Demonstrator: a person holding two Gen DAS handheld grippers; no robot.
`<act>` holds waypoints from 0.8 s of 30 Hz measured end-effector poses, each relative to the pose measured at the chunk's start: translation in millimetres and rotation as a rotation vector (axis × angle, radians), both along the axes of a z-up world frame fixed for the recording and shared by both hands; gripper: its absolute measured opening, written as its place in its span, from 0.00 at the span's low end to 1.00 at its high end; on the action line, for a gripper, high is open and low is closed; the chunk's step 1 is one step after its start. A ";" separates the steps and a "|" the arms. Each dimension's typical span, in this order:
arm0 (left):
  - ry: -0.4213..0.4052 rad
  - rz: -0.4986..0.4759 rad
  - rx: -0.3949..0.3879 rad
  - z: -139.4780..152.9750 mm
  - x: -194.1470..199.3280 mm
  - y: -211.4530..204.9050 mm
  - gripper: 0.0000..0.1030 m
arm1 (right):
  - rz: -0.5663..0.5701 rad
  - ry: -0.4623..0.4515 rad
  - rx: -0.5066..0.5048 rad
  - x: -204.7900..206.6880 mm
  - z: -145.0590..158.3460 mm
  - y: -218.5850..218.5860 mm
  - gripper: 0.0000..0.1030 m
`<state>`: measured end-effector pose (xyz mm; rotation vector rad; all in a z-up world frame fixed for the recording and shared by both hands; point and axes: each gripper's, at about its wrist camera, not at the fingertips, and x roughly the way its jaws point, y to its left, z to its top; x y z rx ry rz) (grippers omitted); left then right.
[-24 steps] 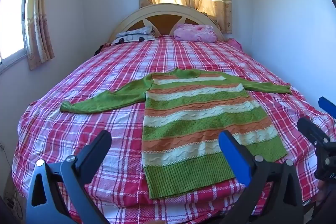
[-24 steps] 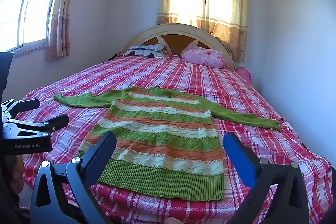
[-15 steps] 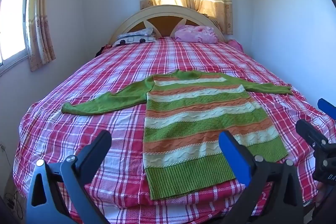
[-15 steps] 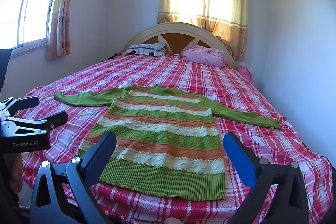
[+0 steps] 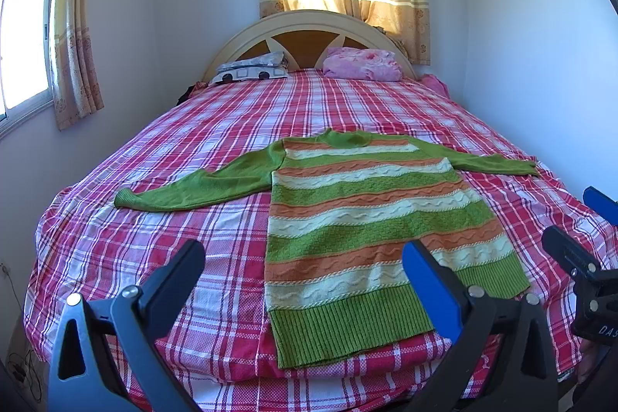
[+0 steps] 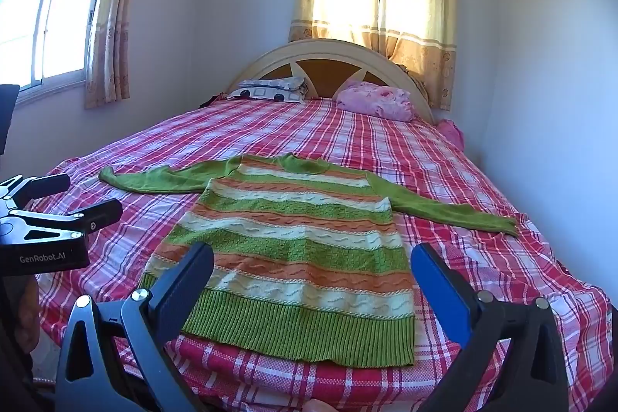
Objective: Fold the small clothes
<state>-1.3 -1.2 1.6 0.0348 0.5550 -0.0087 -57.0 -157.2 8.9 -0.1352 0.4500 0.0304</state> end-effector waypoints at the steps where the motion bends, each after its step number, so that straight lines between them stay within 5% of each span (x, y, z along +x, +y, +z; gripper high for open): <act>1: 0.000 0.001 0.000 0.1 0.1 0.2 1.00 | 0.000 0.000 -0.002 0.3 -1.5 0.5 0.99; 24: 0.000 0.009 -0.011 1.3 1.5 5.1 1.00 | 0.004 0.006 -0.001 0.9 -5.8 2.6 0.99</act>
